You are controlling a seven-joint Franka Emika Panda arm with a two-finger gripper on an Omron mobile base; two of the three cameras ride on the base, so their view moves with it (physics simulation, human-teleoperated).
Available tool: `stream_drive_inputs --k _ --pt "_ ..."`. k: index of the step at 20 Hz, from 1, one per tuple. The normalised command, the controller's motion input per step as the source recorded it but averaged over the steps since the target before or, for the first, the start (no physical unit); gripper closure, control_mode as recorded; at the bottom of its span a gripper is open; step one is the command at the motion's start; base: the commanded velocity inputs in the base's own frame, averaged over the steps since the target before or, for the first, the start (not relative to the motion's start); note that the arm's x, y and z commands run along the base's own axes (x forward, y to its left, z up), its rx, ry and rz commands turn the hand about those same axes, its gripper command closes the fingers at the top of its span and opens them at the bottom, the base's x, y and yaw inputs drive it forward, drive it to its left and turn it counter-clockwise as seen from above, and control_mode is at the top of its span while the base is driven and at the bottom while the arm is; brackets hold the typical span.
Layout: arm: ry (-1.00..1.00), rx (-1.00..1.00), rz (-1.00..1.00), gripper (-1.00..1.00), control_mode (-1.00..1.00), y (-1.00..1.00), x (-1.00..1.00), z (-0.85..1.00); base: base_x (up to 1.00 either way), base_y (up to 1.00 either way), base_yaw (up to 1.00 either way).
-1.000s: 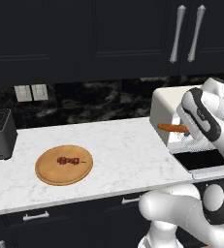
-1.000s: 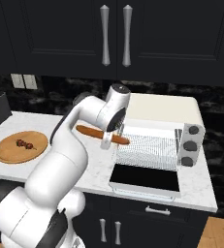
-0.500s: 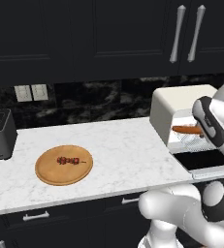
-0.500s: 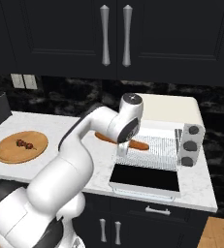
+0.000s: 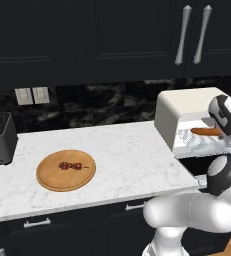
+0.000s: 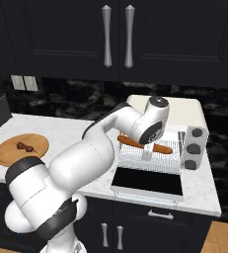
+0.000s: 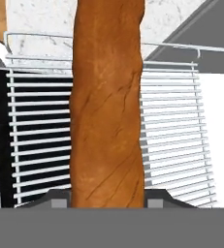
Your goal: Pick up the kebab skewer and baguette bread, and place them inside the toaster oven. Close the toaster oven door and start by setting the timer.
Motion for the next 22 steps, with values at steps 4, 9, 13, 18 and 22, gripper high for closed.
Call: stream_drive_inputs --k 4,9,13,18,22 --pt "0.00 0.00 0.00 1.00 -1.00 -0.42 0.29 -0.13 0.00 0.00 0.00" --pt "0.00 -0.09 0.00 1.00 -1.00 -0.15 0.39 -0.34 0.00 0.00 0.00" --pt "0.00 -0.18 0.00 1.00 -1.00 0.04 0.26 -0.47 0.00 0.00 0.00" --pt "0.00 -0.08 0.00 1.00 -1.00 0.10 0.00 -0.38 0.00 0.00 0.00" --pt "0.00 -0.01 0.00 1.00 -1.00 0.08 0.00 -0.38 0.00 0.00 0.00"
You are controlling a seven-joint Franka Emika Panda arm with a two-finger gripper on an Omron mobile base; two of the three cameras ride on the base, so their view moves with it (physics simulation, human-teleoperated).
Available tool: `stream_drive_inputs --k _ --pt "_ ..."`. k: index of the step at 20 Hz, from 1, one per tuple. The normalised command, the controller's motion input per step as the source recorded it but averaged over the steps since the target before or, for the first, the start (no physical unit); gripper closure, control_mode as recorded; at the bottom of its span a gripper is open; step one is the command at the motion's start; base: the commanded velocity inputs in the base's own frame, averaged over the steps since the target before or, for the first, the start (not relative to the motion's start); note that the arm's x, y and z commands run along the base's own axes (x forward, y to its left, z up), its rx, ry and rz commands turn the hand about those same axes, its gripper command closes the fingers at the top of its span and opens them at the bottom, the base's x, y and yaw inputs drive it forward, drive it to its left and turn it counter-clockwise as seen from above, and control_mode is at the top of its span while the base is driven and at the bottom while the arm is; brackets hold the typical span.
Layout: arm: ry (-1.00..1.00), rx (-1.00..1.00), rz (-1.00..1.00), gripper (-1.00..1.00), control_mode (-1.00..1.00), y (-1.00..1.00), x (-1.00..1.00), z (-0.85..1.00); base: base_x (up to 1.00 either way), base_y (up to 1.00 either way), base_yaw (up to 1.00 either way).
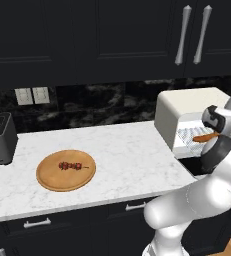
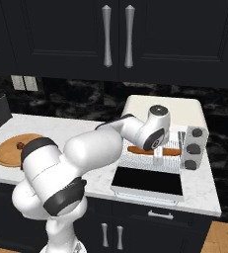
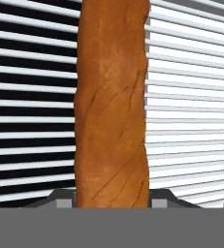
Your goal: Pick up the kebab skewer and baguette bread, and place them inside the toaster oven. Close the toaster oven door and start by setting the timer.
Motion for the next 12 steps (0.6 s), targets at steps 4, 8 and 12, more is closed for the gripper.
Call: stream_drive_inputs --k 4,8,12 --pt "0.00 0.00 0.00 -1.00 -1.00 0.00 0.00 -0.21 0.00 0.00 0.00" --pt "-0.08 0.01 0.00 -1.00 -1.00 0.00 -0.01 -0.01 0.00 0.00 0.00" --pt "-0.30 0.12 0.00 -1.00 -1.00 0.00 0.00 0.00 0.00 0.00 0.00"
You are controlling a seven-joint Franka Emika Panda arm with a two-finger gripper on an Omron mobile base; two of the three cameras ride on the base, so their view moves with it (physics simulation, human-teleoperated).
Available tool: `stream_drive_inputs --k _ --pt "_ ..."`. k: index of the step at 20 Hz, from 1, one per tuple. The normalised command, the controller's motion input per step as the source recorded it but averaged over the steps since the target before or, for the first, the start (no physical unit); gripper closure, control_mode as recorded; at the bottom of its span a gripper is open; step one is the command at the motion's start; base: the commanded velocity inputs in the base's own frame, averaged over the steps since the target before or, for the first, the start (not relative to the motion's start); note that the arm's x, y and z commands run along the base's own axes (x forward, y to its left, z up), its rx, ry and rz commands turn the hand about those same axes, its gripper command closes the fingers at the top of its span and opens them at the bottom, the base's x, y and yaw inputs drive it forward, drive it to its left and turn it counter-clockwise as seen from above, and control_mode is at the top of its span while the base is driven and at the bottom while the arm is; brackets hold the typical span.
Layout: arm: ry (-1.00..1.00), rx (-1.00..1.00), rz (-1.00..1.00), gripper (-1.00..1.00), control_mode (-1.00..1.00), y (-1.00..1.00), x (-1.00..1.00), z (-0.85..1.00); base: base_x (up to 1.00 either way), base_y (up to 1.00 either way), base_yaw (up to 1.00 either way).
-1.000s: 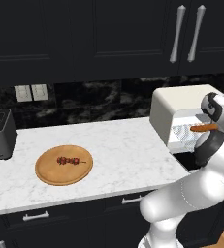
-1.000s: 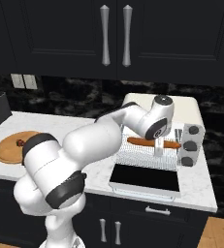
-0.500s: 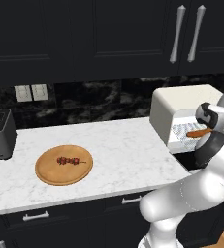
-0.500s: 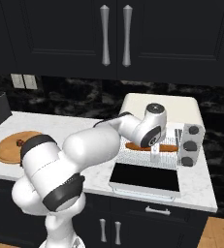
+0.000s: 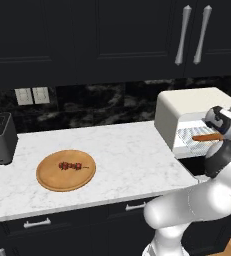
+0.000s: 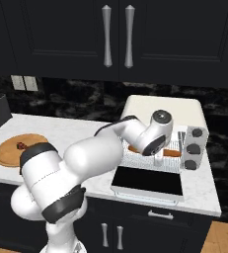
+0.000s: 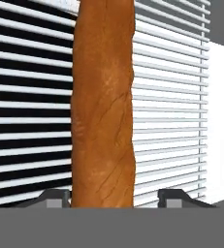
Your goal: Pick up the kebab skewer and baguette bread, and place them inside the toaster oven. Close the toaster oven door and start by setting the timer.
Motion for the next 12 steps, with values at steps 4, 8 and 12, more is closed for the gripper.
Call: stream_drive_inputs --k 4,8,12 --pt "-0.39 0.20 0.00 -1.00 -1.00 0.00 0.00 0.36 0.00 0.00 0.00" --pt "-0.11 0.11 0.00 -1.00 -1.00 0.06 -0.09 0.91 0.00 0.00 0.00" --pt "0.00 0.00 0.00 -1.00 -1.00 0.44 -0.34 1.00 0.00 0.00 0.00"
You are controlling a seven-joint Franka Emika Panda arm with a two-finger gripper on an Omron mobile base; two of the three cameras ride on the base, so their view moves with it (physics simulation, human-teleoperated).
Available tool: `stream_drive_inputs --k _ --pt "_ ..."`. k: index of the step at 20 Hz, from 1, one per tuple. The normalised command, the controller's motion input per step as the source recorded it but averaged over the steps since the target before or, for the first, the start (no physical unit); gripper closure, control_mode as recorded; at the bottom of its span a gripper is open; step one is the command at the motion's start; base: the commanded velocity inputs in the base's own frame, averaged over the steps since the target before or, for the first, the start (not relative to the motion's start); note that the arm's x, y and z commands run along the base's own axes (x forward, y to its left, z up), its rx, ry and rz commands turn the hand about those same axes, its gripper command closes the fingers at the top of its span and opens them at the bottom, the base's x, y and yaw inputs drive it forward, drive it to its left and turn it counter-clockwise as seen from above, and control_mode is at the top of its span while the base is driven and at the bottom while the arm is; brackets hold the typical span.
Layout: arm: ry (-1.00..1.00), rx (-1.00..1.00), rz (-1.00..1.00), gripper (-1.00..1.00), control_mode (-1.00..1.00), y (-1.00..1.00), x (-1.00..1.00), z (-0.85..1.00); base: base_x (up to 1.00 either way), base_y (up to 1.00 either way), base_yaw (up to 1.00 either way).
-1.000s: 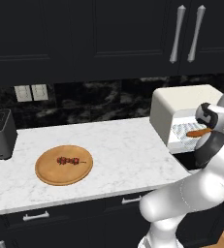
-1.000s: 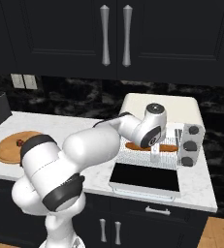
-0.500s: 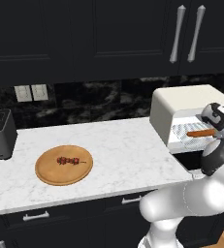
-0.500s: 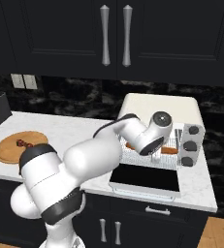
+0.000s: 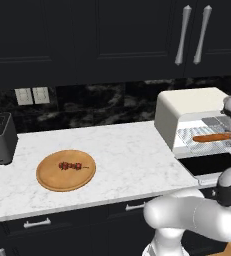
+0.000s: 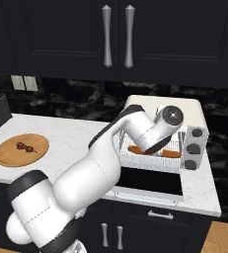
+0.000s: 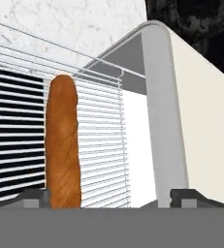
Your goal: Pick up the kebab skewer and baguette bread, and place them inside the toaster oven. Close the toaster oven door and start by setting the timer.
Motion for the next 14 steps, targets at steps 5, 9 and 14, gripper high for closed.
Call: stream_drive_inputs --k 5,9,14 --pt "-0.02 -0.18 -0.06 -1.00 -1.00 0.74 -0.24 0.68 0.00 0.00 0.00" --pt "0.04 0.14 -0.45 -1.00 -1.00 0.94 -0.21 0.02 0.00 0.00 0.00" --pt "0.01 0.38 -0.37 -1.00 -1.00 1.00 -0.23 -0.09 0.00 0.00 0.00"
